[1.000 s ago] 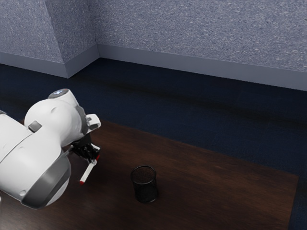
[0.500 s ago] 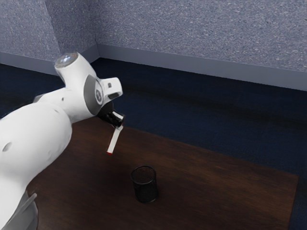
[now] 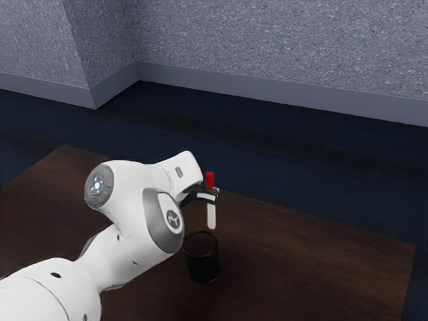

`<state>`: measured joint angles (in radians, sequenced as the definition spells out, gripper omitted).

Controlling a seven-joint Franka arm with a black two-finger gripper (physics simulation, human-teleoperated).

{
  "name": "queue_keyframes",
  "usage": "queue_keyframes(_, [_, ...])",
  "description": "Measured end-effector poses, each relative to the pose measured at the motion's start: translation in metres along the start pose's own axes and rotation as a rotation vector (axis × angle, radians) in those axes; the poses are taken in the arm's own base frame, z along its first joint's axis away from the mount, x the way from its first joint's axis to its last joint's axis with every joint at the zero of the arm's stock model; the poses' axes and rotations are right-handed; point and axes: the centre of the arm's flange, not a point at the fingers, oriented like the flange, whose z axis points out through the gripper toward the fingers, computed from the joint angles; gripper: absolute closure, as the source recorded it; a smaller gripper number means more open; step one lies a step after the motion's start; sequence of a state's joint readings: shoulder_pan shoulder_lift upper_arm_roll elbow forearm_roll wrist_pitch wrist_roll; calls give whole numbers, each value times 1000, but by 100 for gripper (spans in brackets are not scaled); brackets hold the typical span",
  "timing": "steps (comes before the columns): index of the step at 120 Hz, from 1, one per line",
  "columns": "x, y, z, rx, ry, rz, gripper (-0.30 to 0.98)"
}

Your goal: Put the marker into the pen holder.

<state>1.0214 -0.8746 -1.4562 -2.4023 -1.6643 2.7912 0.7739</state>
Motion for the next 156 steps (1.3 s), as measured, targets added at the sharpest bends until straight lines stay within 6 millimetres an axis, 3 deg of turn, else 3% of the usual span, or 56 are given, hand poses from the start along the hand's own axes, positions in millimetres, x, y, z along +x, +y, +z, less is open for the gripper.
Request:
queue_keyframes(13, [-14,13,-22,3,49,25,79])
queue_keyframes(26, [-26,-2,-37,41,72,25,79])
queue_keyframes(48, [-33,-12,-42,78,86,44,78])
queue_keyframes(88, [-81,4,-23,71,32,55,76])
queue_keyframes(136, [-76,-16,-17,107,39,23,76])
queue_keyframes(156, [-78,-12,-11,107,29,39,76])
